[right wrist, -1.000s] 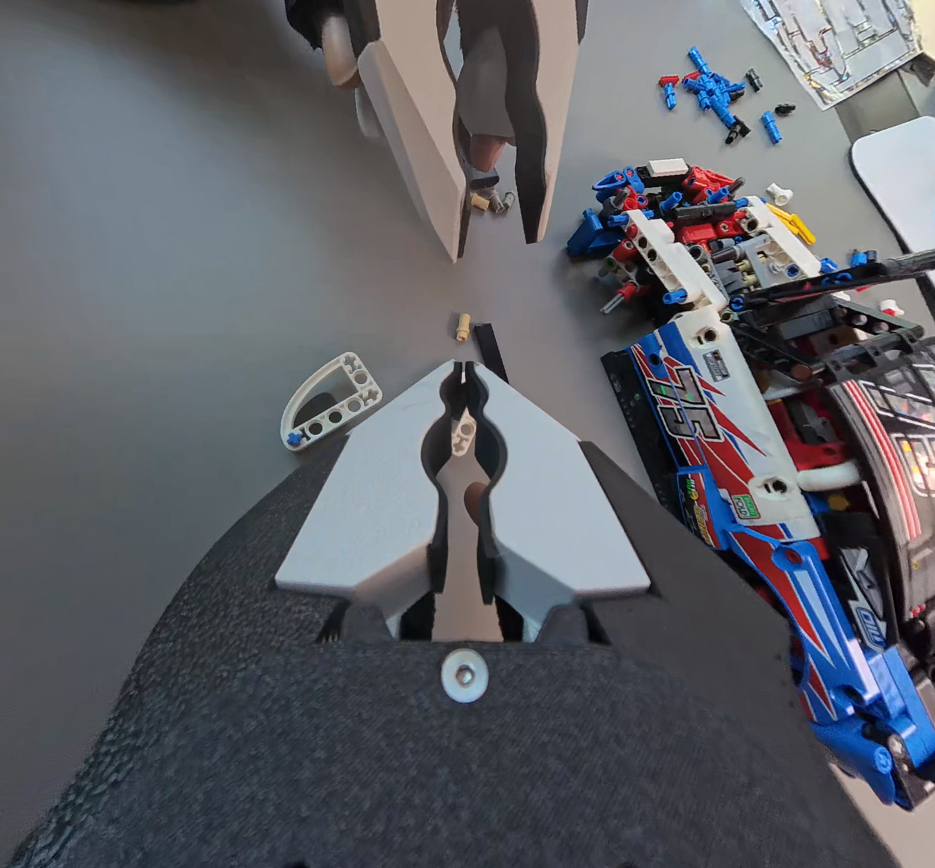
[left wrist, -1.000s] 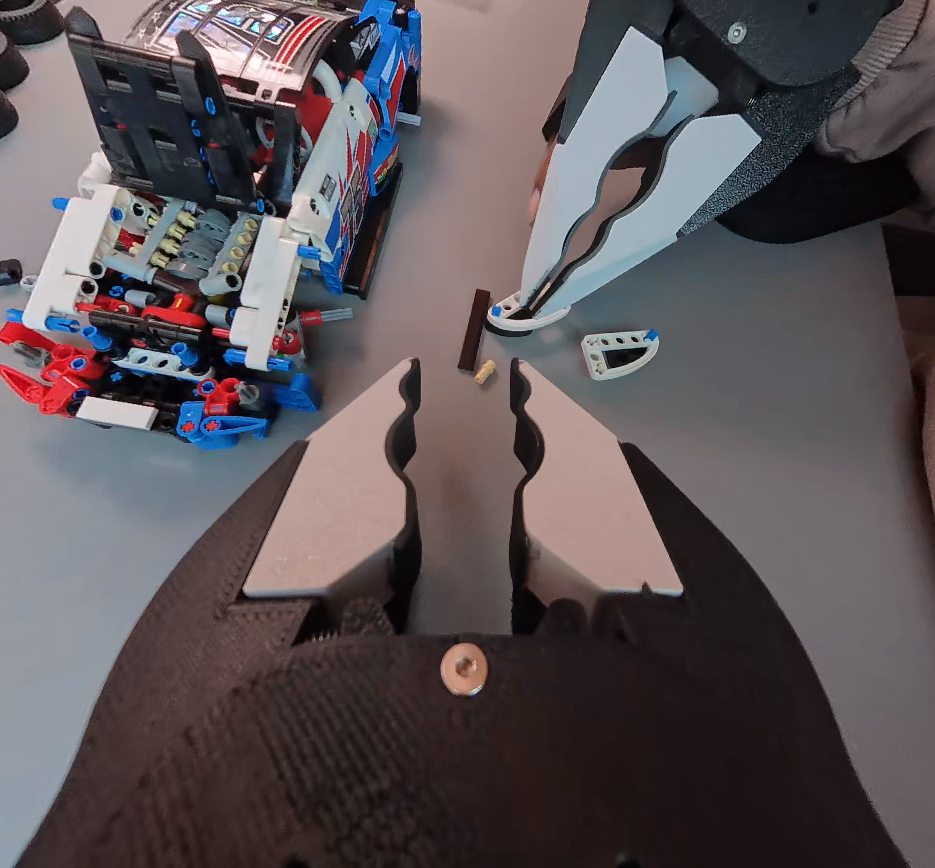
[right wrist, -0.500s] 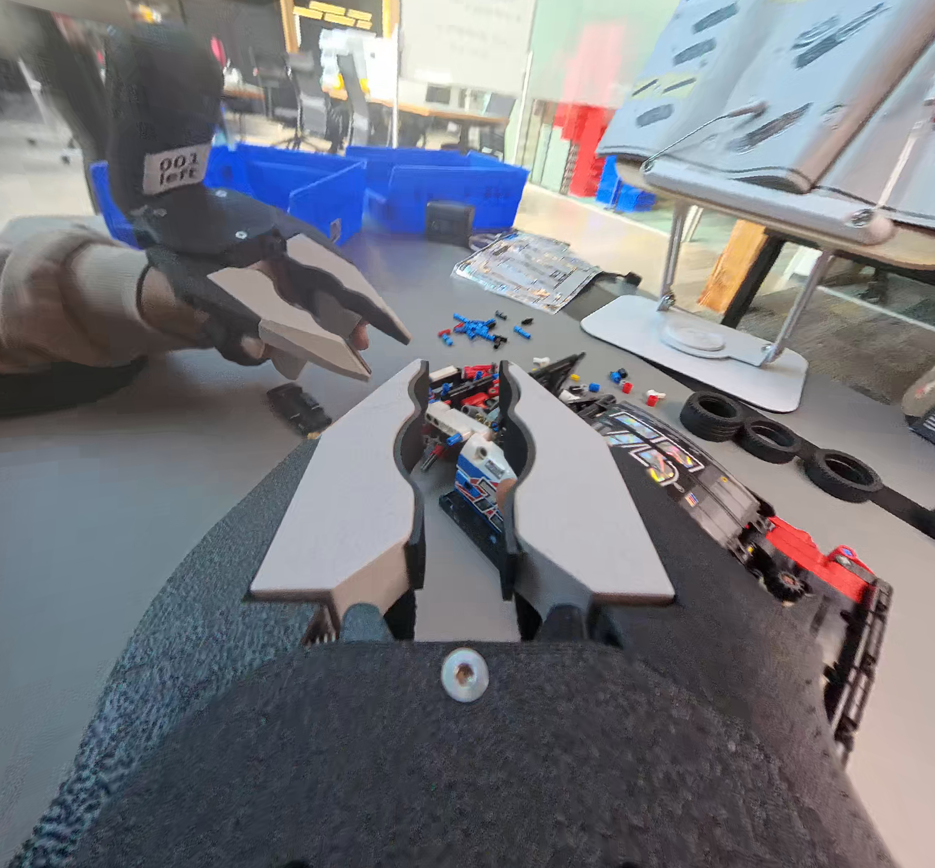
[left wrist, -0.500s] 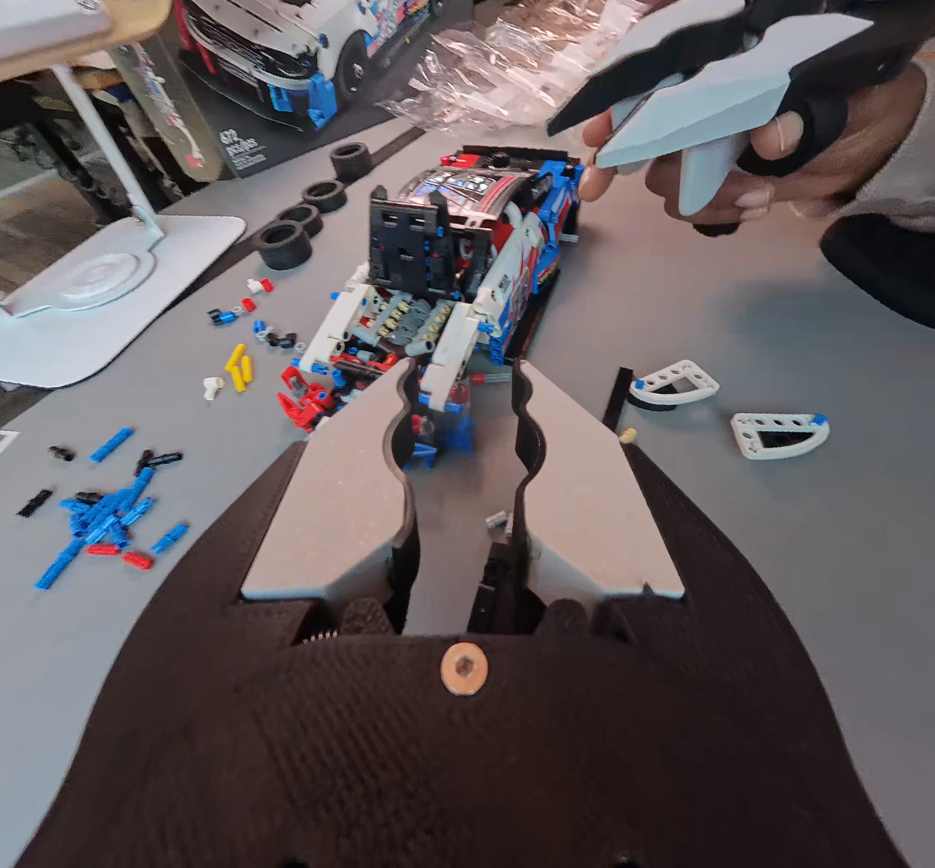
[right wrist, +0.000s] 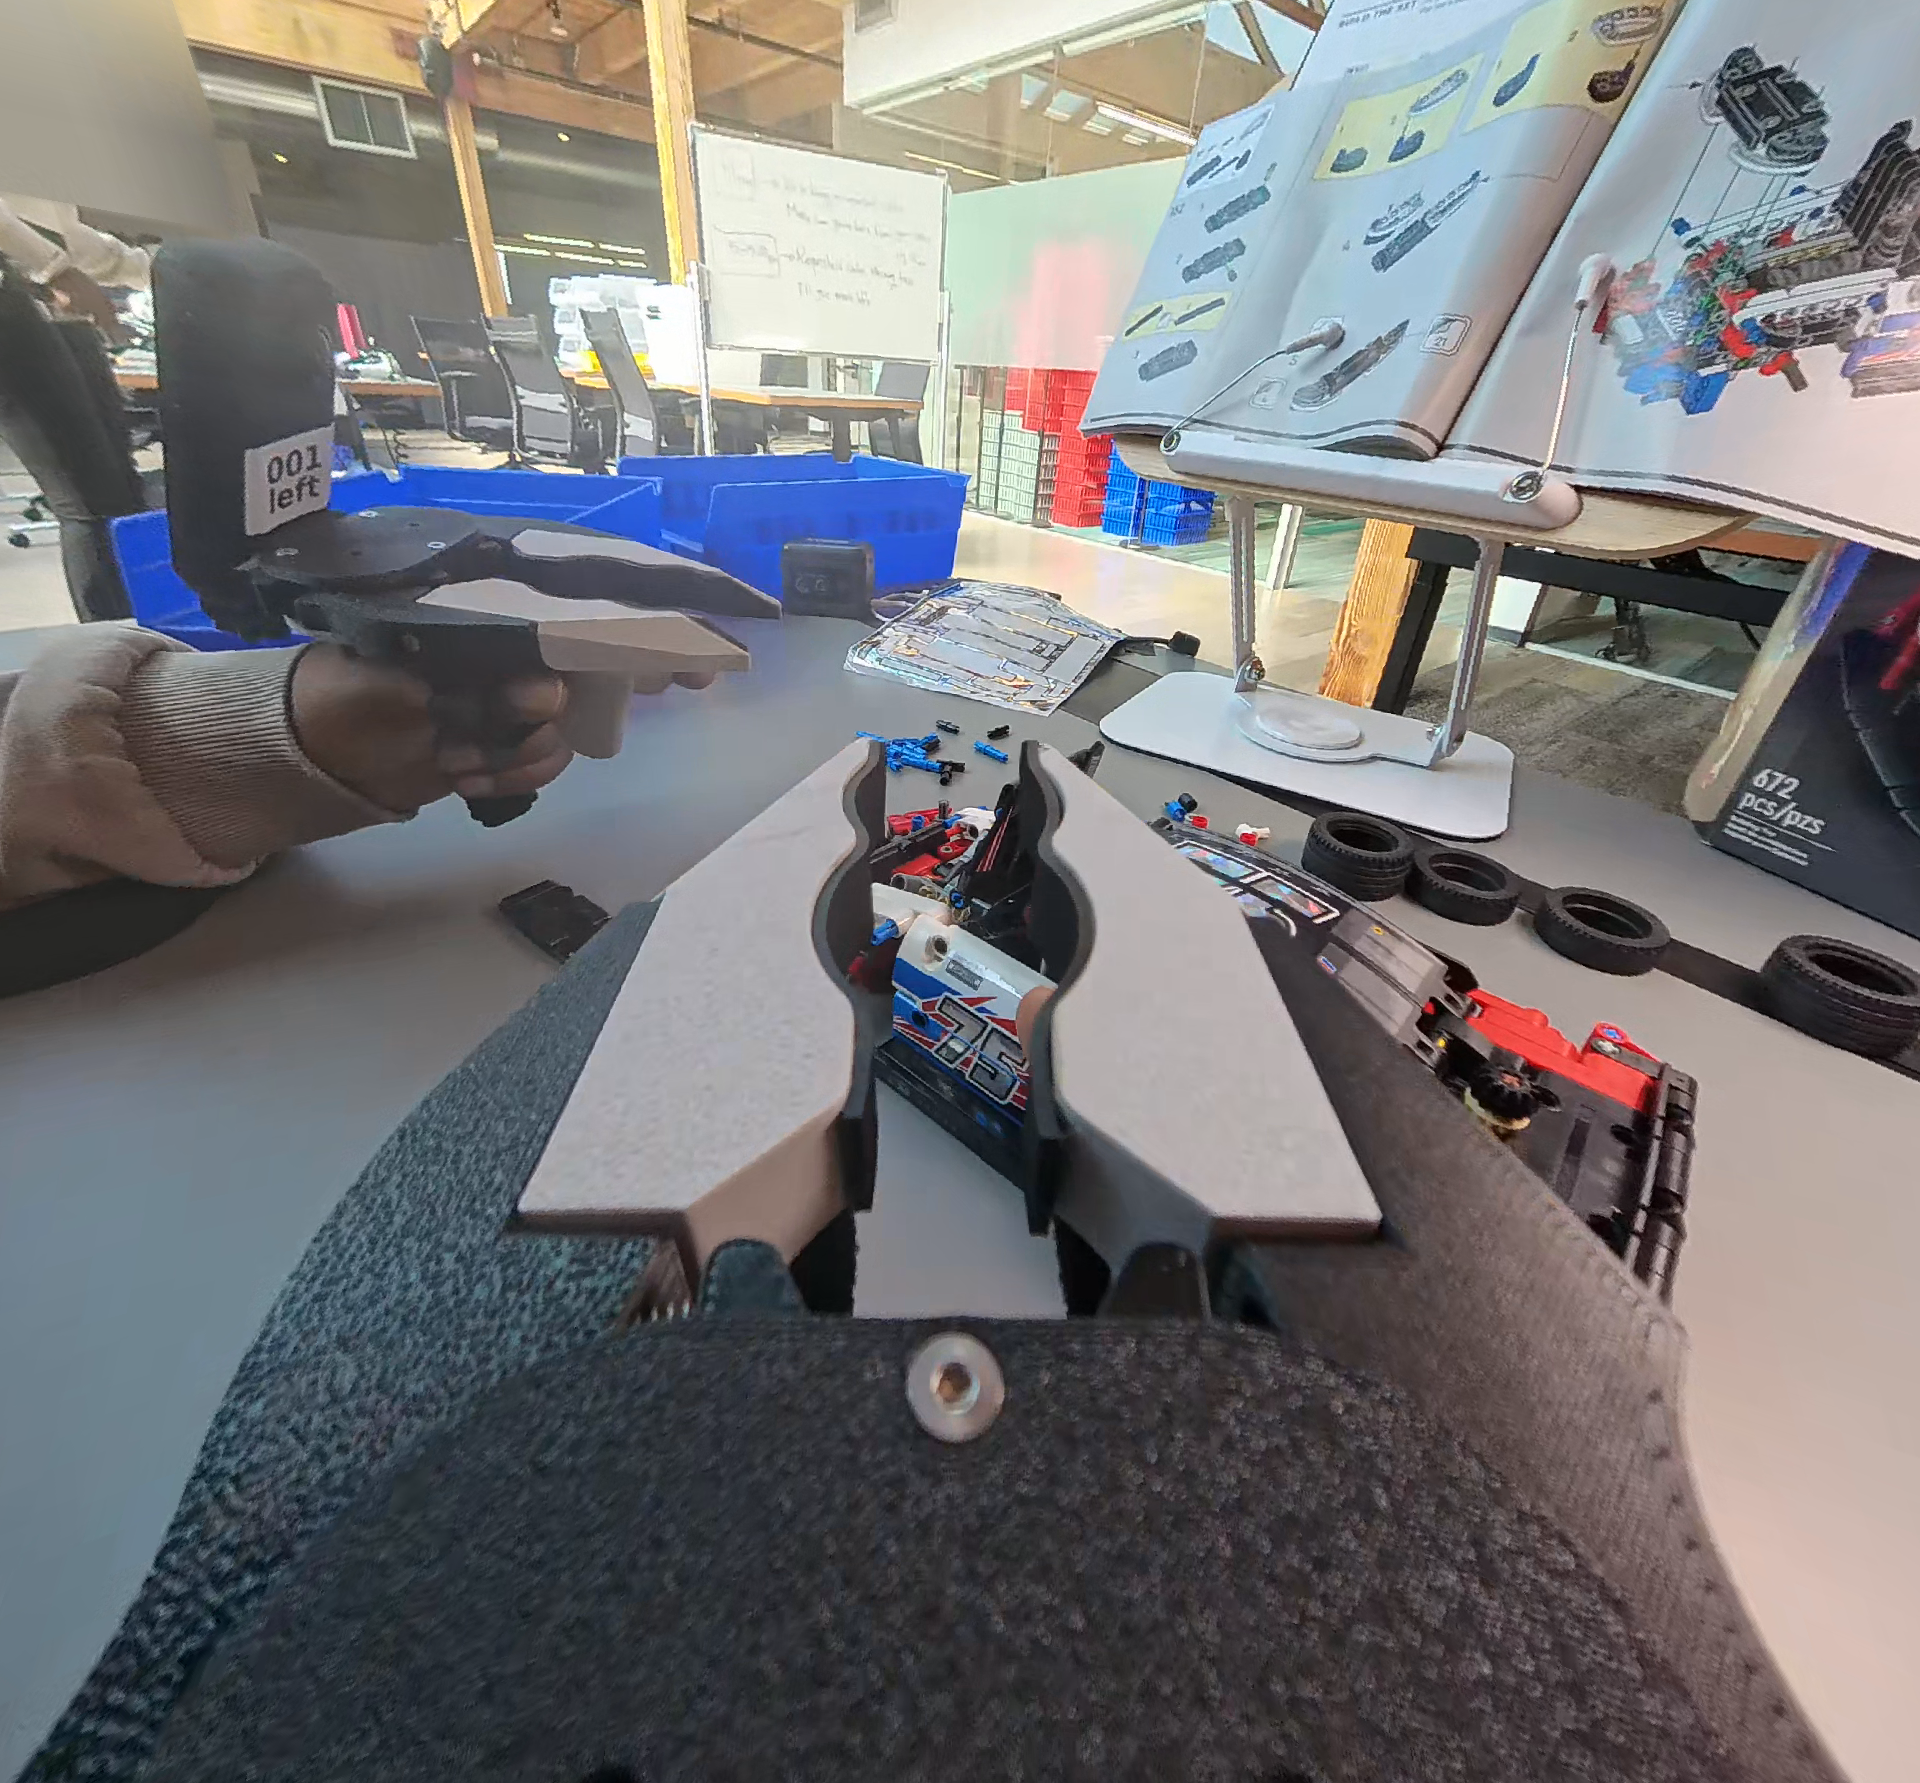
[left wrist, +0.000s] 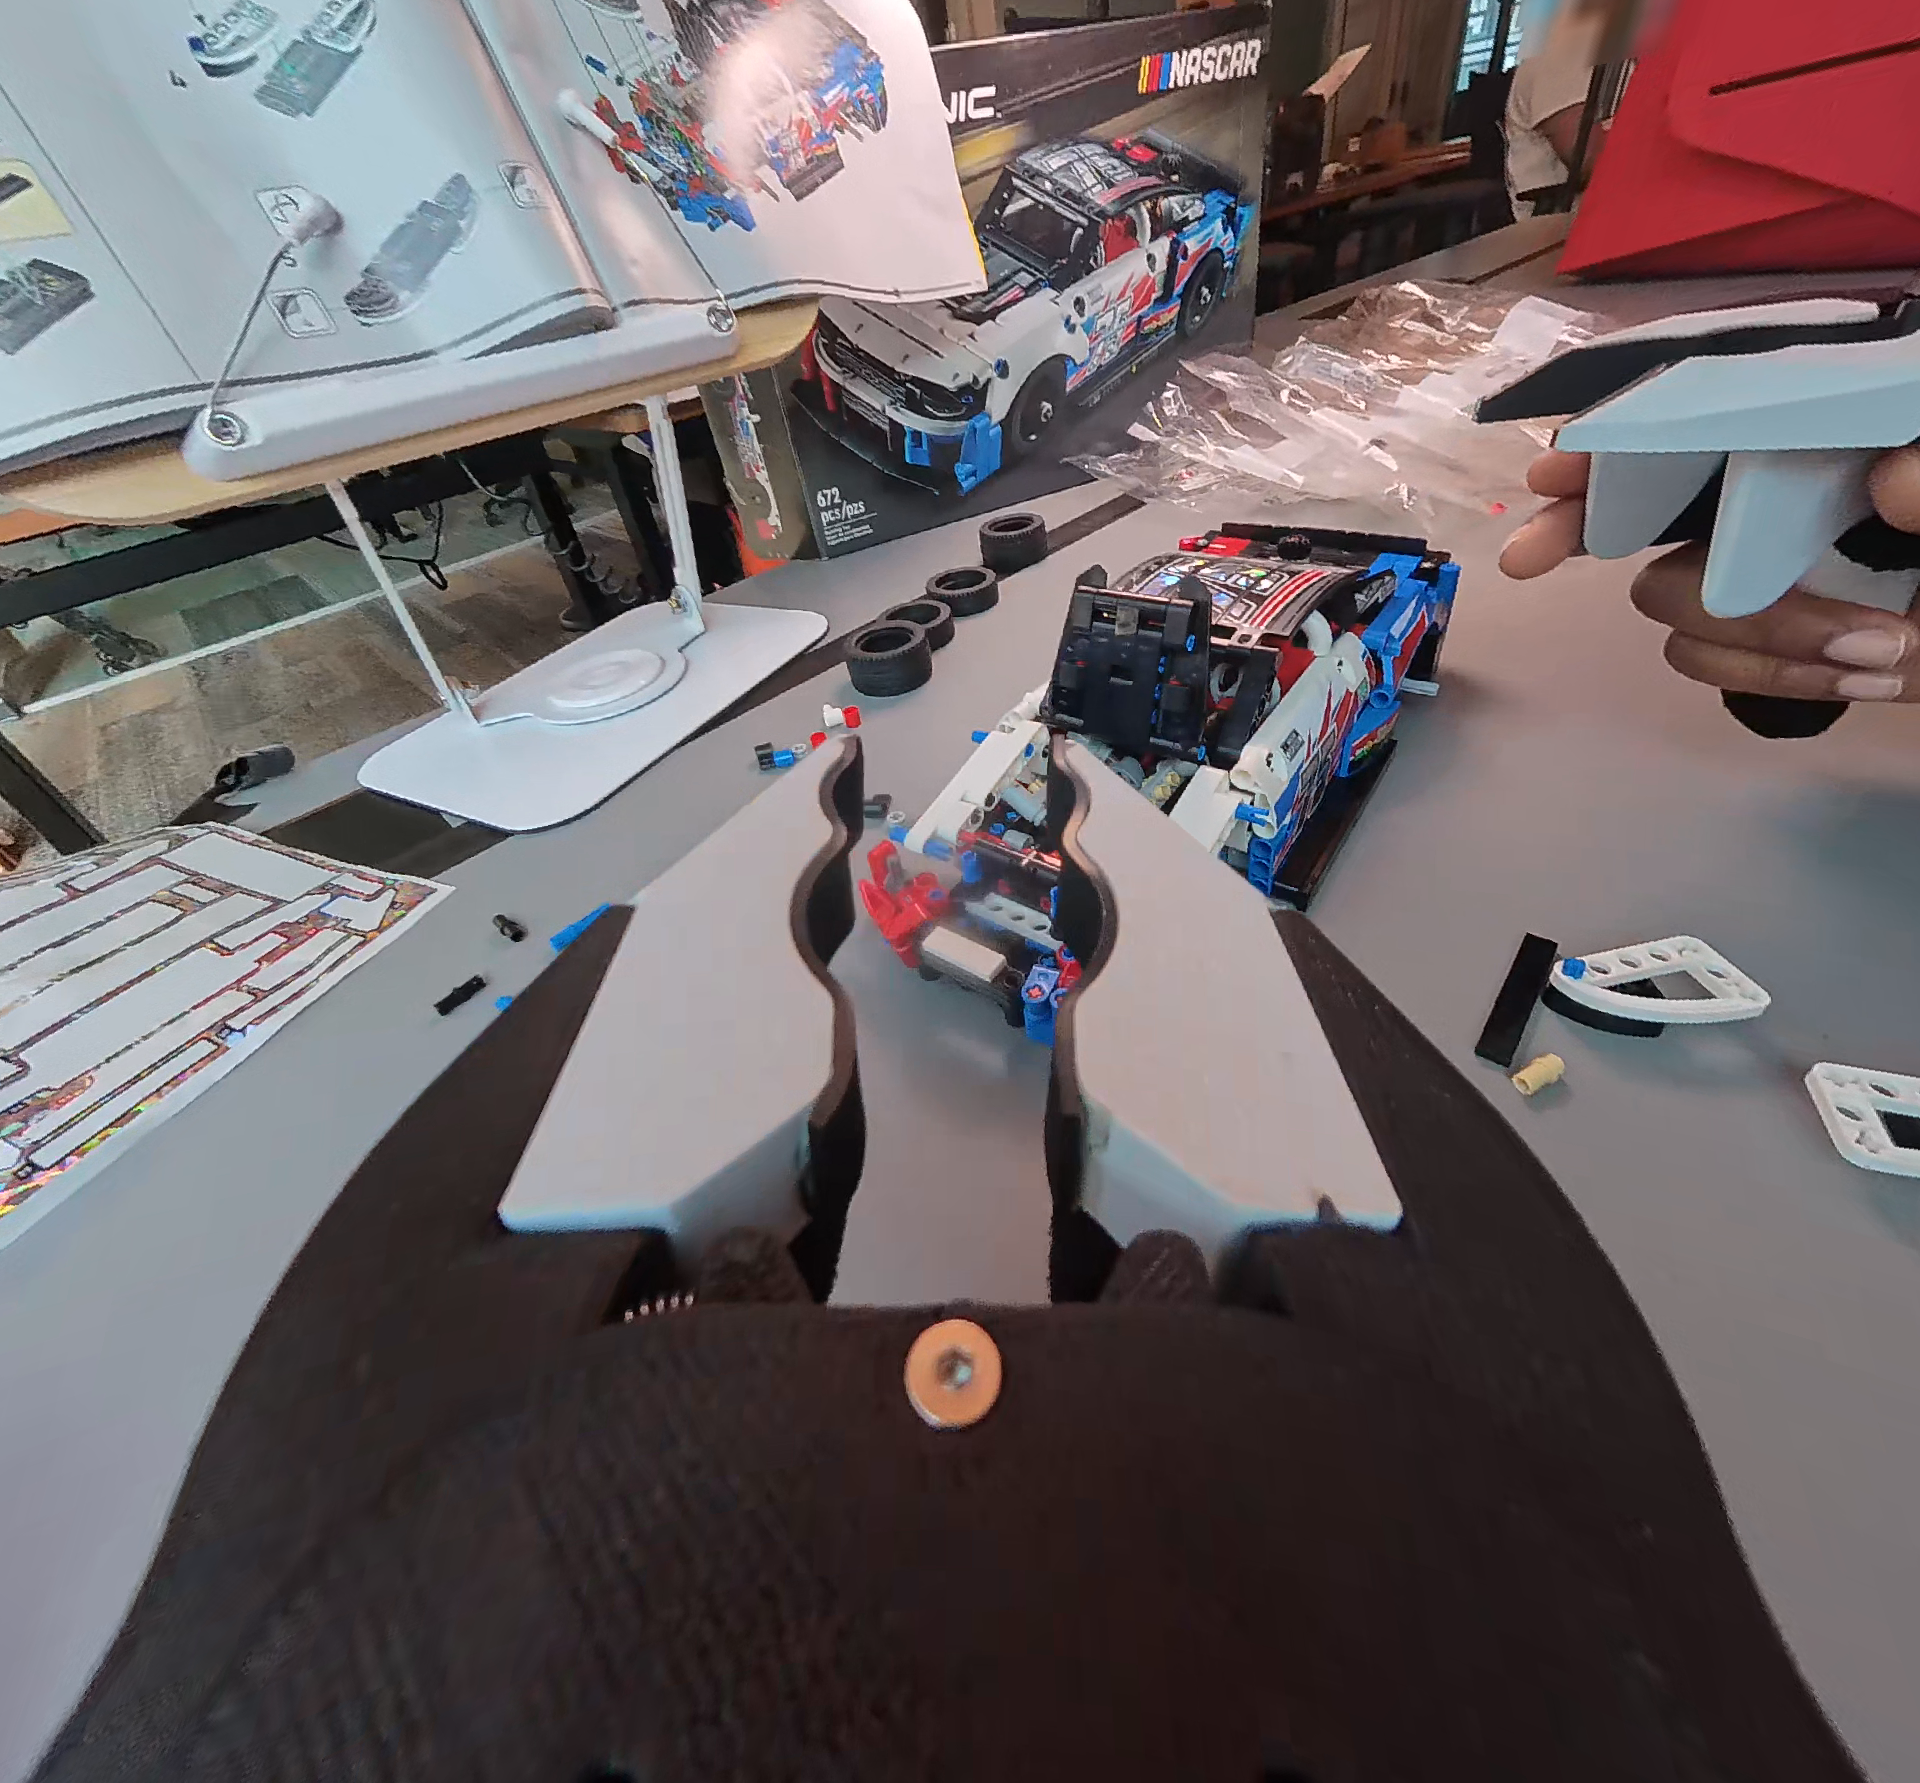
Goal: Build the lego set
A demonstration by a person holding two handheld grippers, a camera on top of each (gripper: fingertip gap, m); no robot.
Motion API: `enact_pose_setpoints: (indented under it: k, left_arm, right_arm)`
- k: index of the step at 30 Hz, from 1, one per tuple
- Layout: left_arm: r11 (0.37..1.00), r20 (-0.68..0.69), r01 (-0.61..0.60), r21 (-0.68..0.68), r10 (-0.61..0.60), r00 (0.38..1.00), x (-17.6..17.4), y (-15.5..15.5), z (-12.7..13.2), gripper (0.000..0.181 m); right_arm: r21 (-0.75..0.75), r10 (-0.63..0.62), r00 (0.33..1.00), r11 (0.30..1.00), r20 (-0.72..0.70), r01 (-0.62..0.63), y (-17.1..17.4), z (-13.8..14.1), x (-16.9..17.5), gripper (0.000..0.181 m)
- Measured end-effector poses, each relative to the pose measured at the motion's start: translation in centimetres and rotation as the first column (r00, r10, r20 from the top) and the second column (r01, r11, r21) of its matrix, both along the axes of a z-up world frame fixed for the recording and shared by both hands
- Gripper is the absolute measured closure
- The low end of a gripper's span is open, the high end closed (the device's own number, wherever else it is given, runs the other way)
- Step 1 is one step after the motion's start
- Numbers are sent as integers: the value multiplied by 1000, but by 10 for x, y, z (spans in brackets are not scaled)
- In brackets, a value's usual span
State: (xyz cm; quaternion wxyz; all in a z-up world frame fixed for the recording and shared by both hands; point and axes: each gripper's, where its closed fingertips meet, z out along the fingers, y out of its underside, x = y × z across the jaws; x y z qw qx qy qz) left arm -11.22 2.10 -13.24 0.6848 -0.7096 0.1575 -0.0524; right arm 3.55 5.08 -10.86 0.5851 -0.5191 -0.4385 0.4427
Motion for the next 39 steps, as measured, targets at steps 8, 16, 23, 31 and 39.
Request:
enact_pose_setpoints:
  k: [8, 16, 23, 31, 39]
  left_arm:
    - [984, 10, -143, 102, 142, 990, -36, 34, 36, 153]
    - [945, 105, -207, 251, 186, 977, -72, 116, 129, 167]
    - [941, 156, -248, 228, 216, 964, -95, 197, 151, 181]
    - [935, 136, -326, 138, 308, 942, -127, 263, 140, 181]
    - [933, 121, -338, 127, 323, 939, -141, 292, 151, 181]
  right_arm:
    - [15, -87, 996, 996, 4, 87, 20, -5, 5, 159]
    - [69, -113, 993, 992, 38, 110, 23, -10, 5, 161]
    - [81, -101, 994, 992, 38, 98, 18, -7, 4, 163]
    - [72, -61, 997, 996, 44, 57, 11, -7, 1, 162]
    - [69, -50, 996, 997, 79, 45, 11, -15, -2, 164]
